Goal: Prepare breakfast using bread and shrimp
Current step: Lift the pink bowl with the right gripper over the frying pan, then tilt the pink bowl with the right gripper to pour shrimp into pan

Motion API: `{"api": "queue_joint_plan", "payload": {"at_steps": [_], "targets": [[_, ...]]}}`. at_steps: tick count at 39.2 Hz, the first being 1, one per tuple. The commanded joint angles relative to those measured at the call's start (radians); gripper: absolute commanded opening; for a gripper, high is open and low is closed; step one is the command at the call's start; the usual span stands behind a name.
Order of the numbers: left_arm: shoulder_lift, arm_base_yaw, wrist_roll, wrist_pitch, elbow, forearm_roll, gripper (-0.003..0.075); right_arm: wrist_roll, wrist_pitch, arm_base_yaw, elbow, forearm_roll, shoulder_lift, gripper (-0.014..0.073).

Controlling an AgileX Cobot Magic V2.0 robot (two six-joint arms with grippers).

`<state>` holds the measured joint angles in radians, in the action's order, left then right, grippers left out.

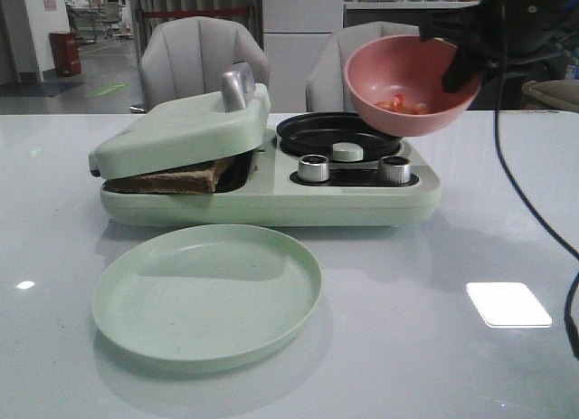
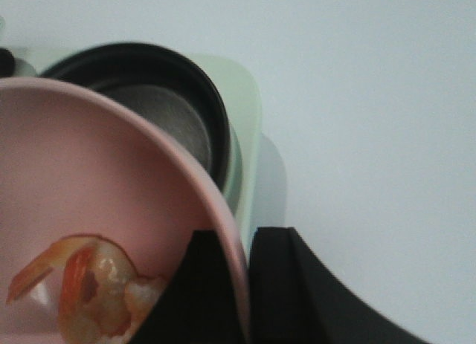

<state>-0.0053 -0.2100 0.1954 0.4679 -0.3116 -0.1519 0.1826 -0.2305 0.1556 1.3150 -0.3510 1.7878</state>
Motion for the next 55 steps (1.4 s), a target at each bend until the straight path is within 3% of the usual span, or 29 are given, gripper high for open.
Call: {"api": "queue_joint_plan", "payload": {"at_steps": [1,15,37,55], "targets": [[-0.009,-0.001,-0.009,-0.078,-0.027,-0.014,0.0114,0.013,0.219,0.033,0.032,-0.016,-0.039,0.0124],[-0.009,-0.001,-0.009,-0.078,-0.027,-0.014,0.0114,0.013,0.642,0.059,0.032,-0.002,0.07,0.0124],[-0.009,-0.001,-0.009,-0.078,-0.027,-0.014,0.0114,0.019,1.252,0.059,0.03,0.374,0.259,0.0124],[-0.009,-0.001,-0.009,-0.078,-0.027,-0.014,0.0114,0.336,1.478,0.059,0.029,0.452,0.337,0.0122]]}}
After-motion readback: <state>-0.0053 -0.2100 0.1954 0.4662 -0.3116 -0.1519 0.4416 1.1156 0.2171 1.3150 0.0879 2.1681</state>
